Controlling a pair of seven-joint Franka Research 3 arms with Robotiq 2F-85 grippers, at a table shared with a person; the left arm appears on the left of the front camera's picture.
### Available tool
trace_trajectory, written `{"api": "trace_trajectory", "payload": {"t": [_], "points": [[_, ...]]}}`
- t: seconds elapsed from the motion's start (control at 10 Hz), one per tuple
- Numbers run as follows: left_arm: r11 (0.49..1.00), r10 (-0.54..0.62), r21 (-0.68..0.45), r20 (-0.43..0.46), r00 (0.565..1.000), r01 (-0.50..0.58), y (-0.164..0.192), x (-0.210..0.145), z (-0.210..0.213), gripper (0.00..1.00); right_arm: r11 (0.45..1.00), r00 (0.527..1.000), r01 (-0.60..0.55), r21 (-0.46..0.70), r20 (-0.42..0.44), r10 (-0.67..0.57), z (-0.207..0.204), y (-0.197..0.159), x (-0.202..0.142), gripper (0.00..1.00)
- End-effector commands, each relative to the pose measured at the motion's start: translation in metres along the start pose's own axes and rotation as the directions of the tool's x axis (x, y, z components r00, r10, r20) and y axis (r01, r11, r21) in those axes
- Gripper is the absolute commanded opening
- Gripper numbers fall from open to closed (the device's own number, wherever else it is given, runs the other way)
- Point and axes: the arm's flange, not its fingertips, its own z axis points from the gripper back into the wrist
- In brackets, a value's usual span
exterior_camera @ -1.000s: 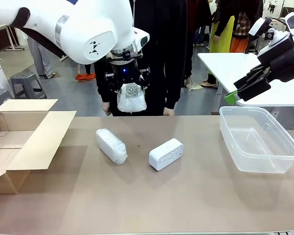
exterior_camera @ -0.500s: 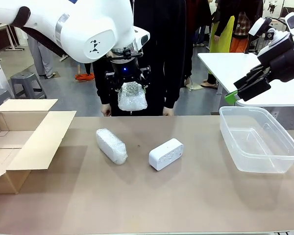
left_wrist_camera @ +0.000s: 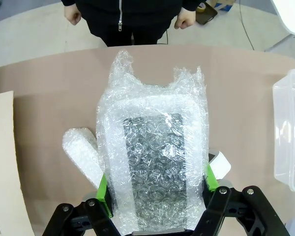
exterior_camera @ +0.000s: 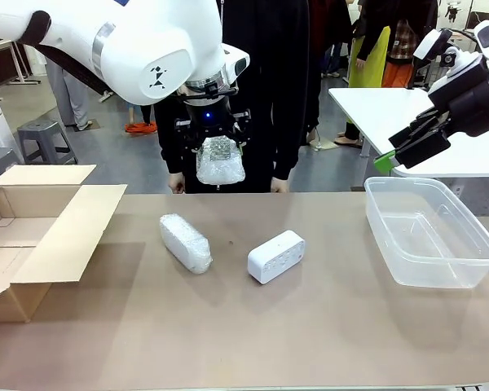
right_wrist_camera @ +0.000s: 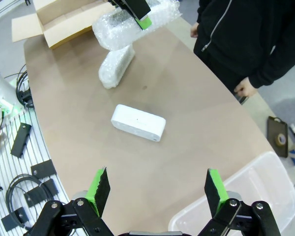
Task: Separate and place wrapped and unwrapped clocks.
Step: If the picked Digital clock is wrapped, place it in the Package Box ; if not, place it in the Organizing box.
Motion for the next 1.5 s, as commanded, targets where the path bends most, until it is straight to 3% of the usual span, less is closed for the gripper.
{"api": "trace_trajectory", "payload": {"t": [0.0, 0.2, 0.3, 0.7, 0.9, 1.1, 1.2, 1.4], "points": [[1.0, 0.011, -0.001, 0.01, 1.0, -0.011, -0.001, 0.003, 0.002, 0.2, 1.0, 1.0, 0.004, 0.007, 0.006, -0.004, -0.001, 0.0, -0.001, 1.0], [1.0, 0.011, -0.001, 0.01, 1.0, -0.011, -0.001, 0.003, 0.002, 0.2, 1.0, 1.0, 0.004, 0.007, 0.006, -0.004, -0.001, 0.0, -0.001, 1.0], [1.0, 0.0, 0.0, 0.0, 1.0, 0.0, 0.0, 0.0, 0.0, 0.81, 1.0, 1.0, 0.004, 0.007, 0.006, -0.004, -0.001, 0.0, -0.001, 1.0], [0.982, 0.082, 0.172, 0.011, 0.997, -0.083, 0.1, 0.031, 0.079, 0.81, 1.0, 1.0, 0.004, 0.007, 0.006, -0.004, -0.001, 0.0, -0.001, 1.0], [0.968, 0.118, 0.223, 0.009, 0.993, -0.117, 0.177, 0.039, 0.103, 0.81, 1.0, 1.0, 0.004, 0.007, 0.006, -0.004, -0.001, 0.0, -0.001, 1.0], [0.941, 0.184, 0.283, 0.027, 0.983, -0.184, 0.253, 0.035, 0.109, 0.81, 1.0, 1.0, 0.004, 0.007, 0.006, -0.004, -0.001, 0.0, -0.001, 1.0], [0.904, 0.23, 0.353, 0.07, 0.971, -0.24, 0.285, 0.027, 0.103, 0.81, 1.0, 1.0, 0.004, 0.007, 0.006, -0.004, -0.001, 0.0, -0.001, 1.0], [0.877, 0.257, 0.412, 0.036, 0.966, -0.248, 0.339, 0.008, 0.073, 0.81, 1.0, 1.0, 0.004, 0.007, 0.006, -0.004, -0.001, 0.0, -0.001, 1.0]]}}
